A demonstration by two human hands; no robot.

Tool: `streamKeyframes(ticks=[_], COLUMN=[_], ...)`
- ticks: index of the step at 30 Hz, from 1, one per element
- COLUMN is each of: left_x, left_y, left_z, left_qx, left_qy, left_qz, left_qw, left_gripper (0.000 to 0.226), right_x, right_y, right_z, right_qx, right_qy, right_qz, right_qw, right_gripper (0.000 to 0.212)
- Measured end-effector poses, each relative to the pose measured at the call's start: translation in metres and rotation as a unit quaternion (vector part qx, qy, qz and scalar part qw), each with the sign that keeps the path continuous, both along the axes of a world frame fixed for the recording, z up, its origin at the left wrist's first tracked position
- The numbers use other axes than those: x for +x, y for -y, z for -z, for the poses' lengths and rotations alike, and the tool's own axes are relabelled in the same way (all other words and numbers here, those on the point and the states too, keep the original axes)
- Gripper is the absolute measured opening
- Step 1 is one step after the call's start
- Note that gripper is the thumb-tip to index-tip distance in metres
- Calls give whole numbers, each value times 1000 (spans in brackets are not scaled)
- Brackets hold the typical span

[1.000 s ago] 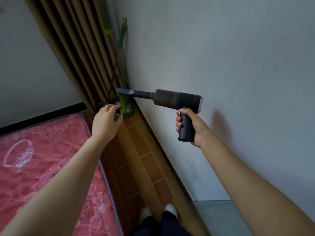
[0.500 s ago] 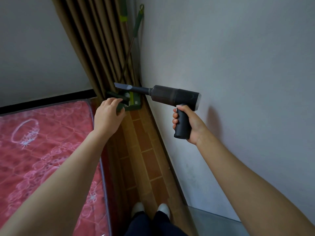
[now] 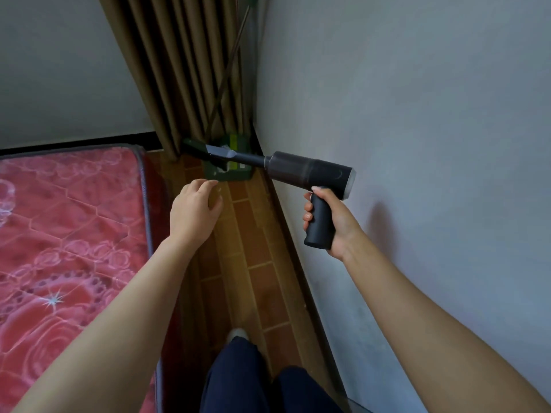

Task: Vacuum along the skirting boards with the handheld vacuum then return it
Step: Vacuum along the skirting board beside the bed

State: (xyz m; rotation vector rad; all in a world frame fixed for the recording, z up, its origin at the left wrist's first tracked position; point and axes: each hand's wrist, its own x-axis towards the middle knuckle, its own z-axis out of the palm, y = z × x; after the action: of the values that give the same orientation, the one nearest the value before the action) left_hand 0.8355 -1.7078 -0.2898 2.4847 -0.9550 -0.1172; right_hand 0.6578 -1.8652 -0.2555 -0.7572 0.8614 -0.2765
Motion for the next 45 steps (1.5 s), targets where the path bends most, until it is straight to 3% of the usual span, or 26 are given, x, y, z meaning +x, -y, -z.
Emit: streamKeyframes(ticks=[11,21,31,45], left_x=[50,74,64,53], left_y=[35,63,76,93], left_z=[198,296,347,374], left_qx=[-19,18,42,24], left_qy=[-47,4,-5,-20], left_qz=[-38,-18,-7,7], left_qw=[998,1000,999,999], left_gripper=[42,46,45,42], right_x=[54,82,75,65], right_y=[33,57,66,72], right_z=[186,300,352,369], right_qx=[5,28,38,28], right_qy=[2,21,23,14], right_qz=[17,21,11,25], right_qw=[1000,999,999,999], right_gripper=[14,13,14,16])
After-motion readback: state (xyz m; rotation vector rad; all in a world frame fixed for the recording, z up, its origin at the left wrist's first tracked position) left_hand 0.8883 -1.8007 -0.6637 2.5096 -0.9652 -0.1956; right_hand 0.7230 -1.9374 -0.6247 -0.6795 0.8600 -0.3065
